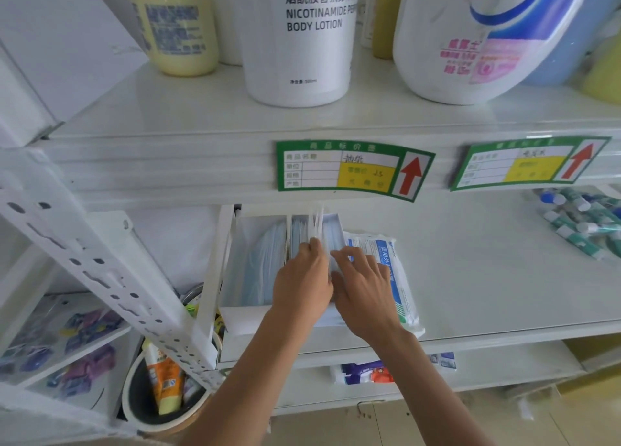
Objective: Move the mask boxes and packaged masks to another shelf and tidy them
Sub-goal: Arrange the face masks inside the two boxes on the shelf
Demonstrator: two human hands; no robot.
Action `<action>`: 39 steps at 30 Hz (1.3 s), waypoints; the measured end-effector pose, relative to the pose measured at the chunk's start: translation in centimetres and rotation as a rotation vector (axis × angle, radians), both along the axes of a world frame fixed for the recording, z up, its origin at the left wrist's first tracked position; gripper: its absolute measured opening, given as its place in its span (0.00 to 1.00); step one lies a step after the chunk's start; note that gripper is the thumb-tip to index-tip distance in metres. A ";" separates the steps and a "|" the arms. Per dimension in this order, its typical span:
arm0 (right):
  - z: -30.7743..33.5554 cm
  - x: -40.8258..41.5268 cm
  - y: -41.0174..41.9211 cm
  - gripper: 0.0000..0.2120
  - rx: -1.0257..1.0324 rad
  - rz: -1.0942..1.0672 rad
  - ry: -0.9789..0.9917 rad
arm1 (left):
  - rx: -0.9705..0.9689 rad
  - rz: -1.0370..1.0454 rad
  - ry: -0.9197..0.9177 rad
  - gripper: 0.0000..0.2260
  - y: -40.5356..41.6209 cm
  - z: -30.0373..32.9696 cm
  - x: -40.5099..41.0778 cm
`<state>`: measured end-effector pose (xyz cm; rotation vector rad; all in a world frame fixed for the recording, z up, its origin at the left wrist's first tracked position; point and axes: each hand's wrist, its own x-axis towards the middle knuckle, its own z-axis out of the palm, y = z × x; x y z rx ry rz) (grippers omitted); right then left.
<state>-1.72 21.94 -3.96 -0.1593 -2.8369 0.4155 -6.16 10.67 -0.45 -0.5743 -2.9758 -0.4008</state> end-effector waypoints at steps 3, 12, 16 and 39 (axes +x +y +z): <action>-0.9 0.2 -0.3 0.18 0.050 -0.048 0.052 | -0.076 -0.024 -0.032 0.09 -0.3 -0.5 -0.1; -0.4 0.2 -0.7 0.23 0.060 -0.059 0.053 | 0.030 -0.029 -0.003 0.30 -0.1 -0.8 -0.7; 0.1 -0.1 -0.5 0.23 0.042 -0.121 -0.013 | 0.015 -0.249 0.132 0.26 -1.0 -2.3 -0.9; -1.1 0.0 0.0 0.12 0.170 0.008 0.133 | 0.275 -0.197 -0.071 0.15 -4.1 -3.8 -1.5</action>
